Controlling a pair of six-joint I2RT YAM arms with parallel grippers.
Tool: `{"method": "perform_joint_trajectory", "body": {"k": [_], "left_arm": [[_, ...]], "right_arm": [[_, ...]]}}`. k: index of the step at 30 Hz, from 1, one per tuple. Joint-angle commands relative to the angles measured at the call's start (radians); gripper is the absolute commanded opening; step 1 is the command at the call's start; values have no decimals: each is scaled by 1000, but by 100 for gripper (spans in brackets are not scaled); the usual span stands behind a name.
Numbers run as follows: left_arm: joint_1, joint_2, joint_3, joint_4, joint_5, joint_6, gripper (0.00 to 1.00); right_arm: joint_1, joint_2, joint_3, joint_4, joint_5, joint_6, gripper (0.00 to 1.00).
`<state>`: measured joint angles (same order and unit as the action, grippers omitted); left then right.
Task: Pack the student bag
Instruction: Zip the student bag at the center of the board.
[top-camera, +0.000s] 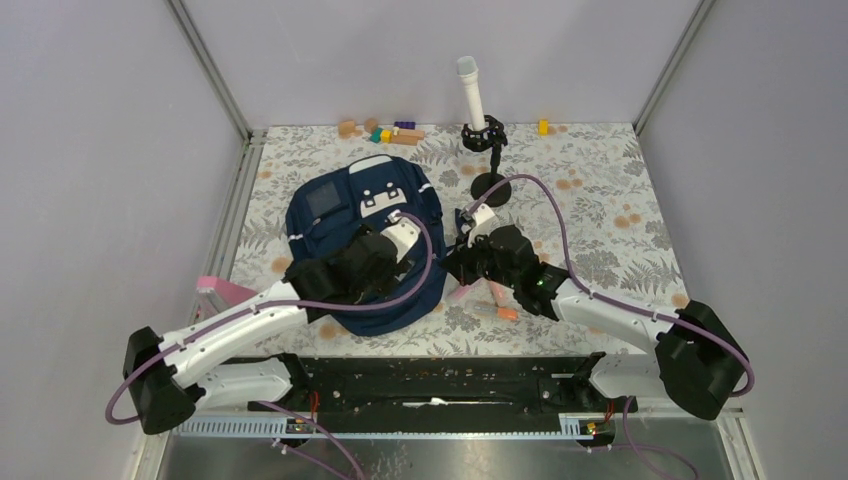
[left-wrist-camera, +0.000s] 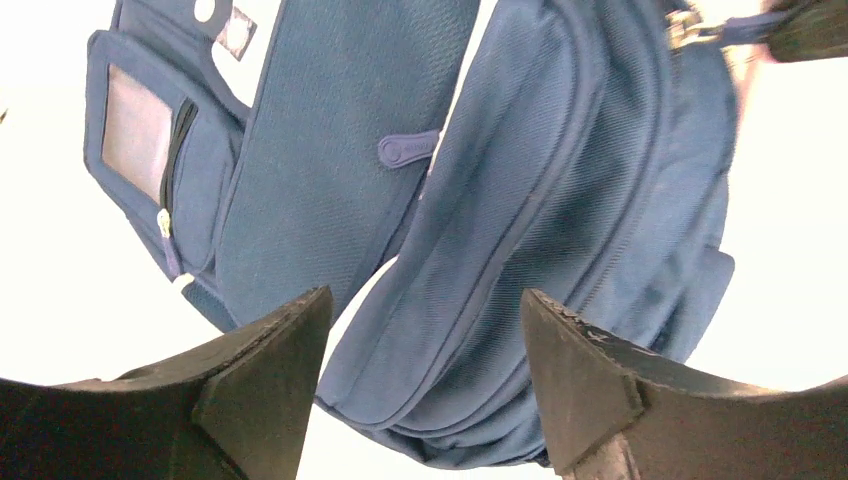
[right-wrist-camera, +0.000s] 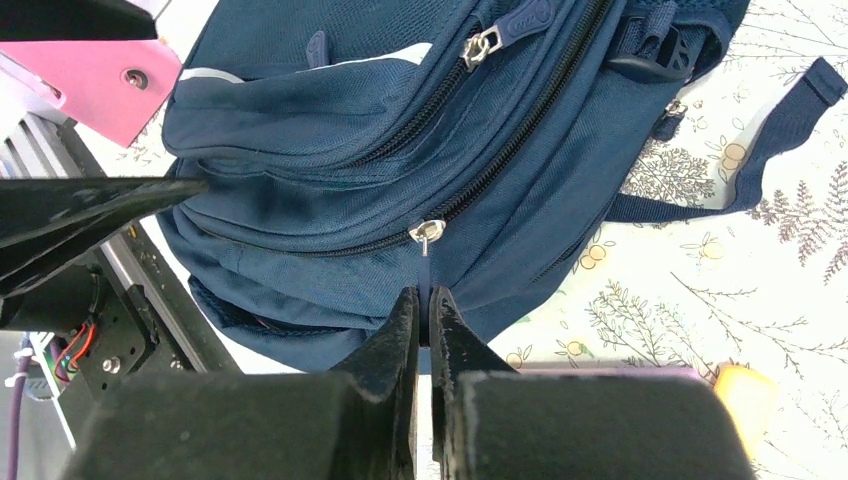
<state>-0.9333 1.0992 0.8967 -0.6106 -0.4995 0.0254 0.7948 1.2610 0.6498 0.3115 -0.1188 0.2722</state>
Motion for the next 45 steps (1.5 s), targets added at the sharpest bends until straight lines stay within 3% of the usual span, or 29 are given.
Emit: {"method": "perform_joint_trajectory", "body": {"k": [1, 7, 11, 13, 22, 27, 33, 34, 37, 45], "left_arm": [[-22, -73, 10, 92, 119, 17, 74], [-70, -38, -9, 212, 327, -7, 74], [-90, 33, -7, 217, 376, -22, 59], [-96, 66, 3, 198, 359, -22, 49], [-96, 147, 25, 210, 239, -20, 49], [-96, 228, 54, 167, 135, -8, 42], [-95, 190, 17, 218, 72, -2, 32], [-93, 192, 16, 215, 73, 1, 27], [-94, 223, 33, 182, 71, 1, 2], [-93, 206, 26, 132, 65, -6, 0]], "right_arm": [[12, -45, -3, 42, 41, 57, 0], [12, -58, -27, 55, 58, 103, 0], [11, -66, -44, 80, 53, 138, 0], [12, -69, -48, 92, 49, 142, 0], [11, -98, -52, 63, 45, 130, 0], [12, -127, -62, 49, 50, 125, 0], [12, -133, -56, 30, 54, 108, 0], [12, -131, -52, 29, 54, 105, 0], [12, -119, -52, 39, 56, 100, 0], [12, -57, -25, 43, 129, 72, 0]]}}
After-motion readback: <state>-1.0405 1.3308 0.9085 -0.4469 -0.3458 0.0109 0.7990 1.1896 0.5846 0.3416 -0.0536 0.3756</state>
